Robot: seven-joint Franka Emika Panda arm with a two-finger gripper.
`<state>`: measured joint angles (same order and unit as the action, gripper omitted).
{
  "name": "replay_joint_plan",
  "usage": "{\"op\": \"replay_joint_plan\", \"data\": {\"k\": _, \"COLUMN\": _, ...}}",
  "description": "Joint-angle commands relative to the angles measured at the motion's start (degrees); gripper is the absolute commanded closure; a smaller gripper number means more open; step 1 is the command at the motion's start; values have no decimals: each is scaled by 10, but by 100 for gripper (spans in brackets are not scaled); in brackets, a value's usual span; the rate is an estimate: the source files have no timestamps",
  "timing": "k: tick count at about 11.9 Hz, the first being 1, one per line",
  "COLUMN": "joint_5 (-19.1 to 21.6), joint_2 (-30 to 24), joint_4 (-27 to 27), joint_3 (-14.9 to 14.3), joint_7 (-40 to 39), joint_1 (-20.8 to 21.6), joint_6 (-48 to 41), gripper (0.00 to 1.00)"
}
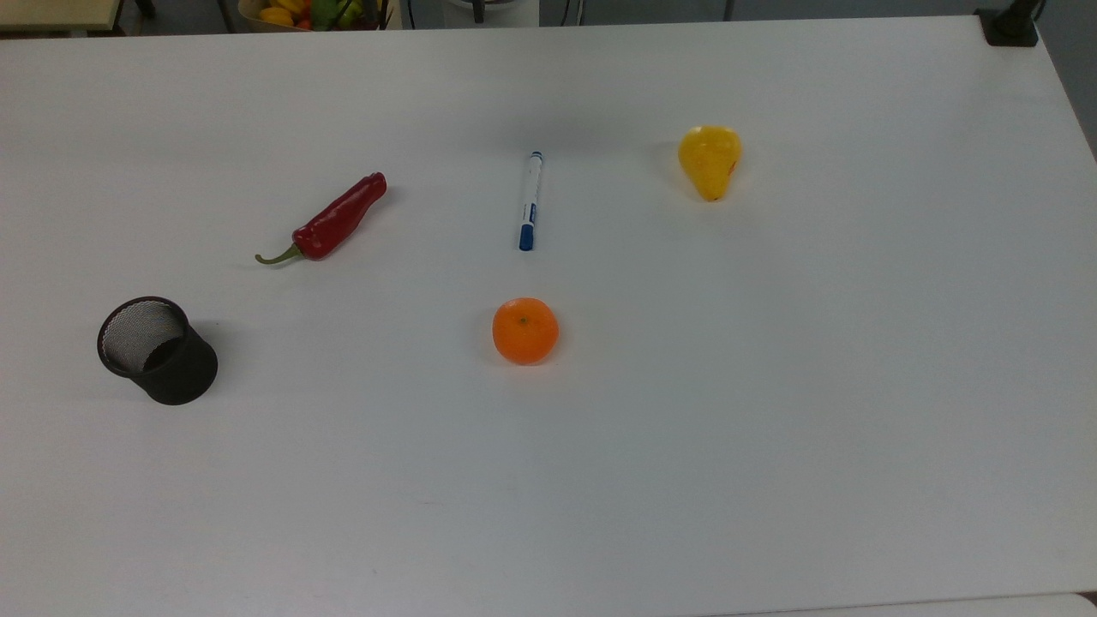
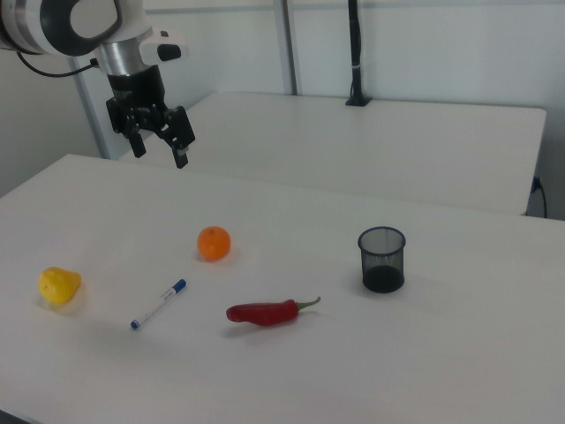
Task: Place marker
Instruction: 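Move the open gripper toward the blue-capped white marker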
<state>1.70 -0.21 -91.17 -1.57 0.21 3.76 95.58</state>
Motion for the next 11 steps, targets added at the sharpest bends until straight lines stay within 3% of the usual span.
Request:
{"op": "replay_joint_plan", "data": {"k": 1, "joint_5": 10, "joint_2": -1, "joint_4": -36, "joint_3": -7, "joint_7": -28, "joint_1": 11, "joint_6": 12, "gripper": 0}}
{"op": "replay_joint_plan", "data": {"k": 8, "joint_5": 1, "joint_2": 12, "joint_4": -106, "joint_3": -2, "joint_7": -22, "joint_1": 31, "joint_6": 22, "gripper": 0}}
{"op": "replay_joint_plan", "data": {"k": 11, "joint_5": 1, "joint_2": 27, "joint_4": -155, "joint_3": -2, "joint_7": 30, "joint_1": 49, "joint_6": 94, "gripper": 0}}
